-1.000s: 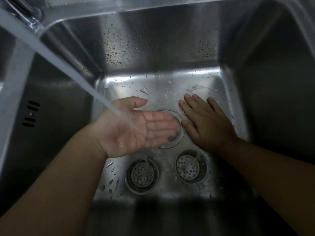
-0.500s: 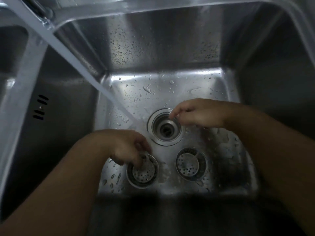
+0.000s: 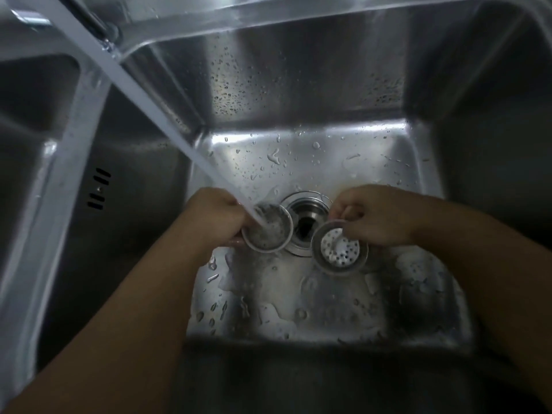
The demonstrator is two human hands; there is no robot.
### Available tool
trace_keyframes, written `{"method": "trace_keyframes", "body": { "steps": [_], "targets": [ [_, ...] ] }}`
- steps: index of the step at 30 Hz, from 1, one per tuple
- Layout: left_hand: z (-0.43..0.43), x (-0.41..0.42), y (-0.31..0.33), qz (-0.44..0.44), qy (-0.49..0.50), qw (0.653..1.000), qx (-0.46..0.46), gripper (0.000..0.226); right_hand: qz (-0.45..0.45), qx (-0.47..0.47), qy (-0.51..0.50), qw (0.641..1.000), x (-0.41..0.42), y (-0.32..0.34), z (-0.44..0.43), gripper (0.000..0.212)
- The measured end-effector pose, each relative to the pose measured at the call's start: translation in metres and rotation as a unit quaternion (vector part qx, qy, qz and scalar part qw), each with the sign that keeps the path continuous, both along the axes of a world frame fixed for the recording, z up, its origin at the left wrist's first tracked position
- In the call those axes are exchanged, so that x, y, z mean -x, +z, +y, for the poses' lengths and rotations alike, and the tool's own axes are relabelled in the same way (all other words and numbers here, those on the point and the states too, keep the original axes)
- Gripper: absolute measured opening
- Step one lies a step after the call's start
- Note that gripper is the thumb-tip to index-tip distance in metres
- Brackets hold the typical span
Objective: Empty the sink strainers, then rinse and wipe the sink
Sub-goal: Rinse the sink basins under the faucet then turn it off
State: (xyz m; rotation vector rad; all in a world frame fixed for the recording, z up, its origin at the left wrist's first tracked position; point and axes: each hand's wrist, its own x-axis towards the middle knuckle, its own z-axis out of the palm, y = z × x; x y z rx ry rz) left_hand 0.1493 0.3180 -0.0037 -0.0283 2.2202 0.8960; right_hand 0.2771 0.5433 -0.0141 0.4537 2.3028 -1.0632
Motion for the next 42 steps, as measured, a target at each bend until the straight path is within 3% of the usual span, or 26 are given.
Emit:
{"method": "trace_keyframes", "body": {
  "steps": [3, 8, 17, 20, 24, 28, 30, 33, 42],
  "targets": [
    [-0.001, -0.005, 0.005, -0.031, -0.009, 0.999, -0.015, 0.015, 0.038, 0.009, -0.129, 0.991, 0.003, -0.001, 0.006, 0.003],
    [0.003, -0.004, 0.008, -0.025, 0.017, 0.998, -0.062, 0.028, 0.073, 0.042, -0.285, 0.955, 0.007, 0.0, 0.013, 0.002],
    [0.002, -0.003, 0.012, -0.038, -0.032, 0.998, -0.04, 0.018, 0.089, 0.18, -0.423, 0.884, 0.016, -0.006, -0.003, 0.014],
    [-0.007, 0.0, 0.012, -0.05, -0.078, 0.996, 0.004, 0.011, 0.092, 0.233, -0.432, 0.866, 0.017, -0.009, -0.013, 0.017],
    [-0.019, 0.0, 0.011, -0.082, -0.171, 0.975, 0.117, 0.02, 0.09, 0.296, -0.398, 0.863, 0.017, -0.012, -0.04, 0.028],
    [-0.027, 0.006, 0.014, -0.077, -0.156, 0.969, 0.176, 0.01, 0.078, 0.309, -0.318, 0.893, 0.012, -0.018, -0.066, 0.03],
    [-0.029, 0.009, 0.015, -0.076, -0.139, 0.969, 0.187, 0.014, 0.064, 0.305, -0.29, 0.905, 0.01, -0.02, -0.071, 0.027],
    [-0.028, 0.009, 0.014, -0.076, -0.117, 0.972, 0.187, 0.023, 0.034, 0.328, -0.308, 0.892, 0.011, -0.02, -0.069, 0.027],
    [-0.028, 0.011, 0.011, -0.055, -0.082, 0.981, 0.168, 0.02, 0.02, 0.369, -0.299, 0.88, 0.014, -0.017, -0.064, 0.02]
  ]
}}
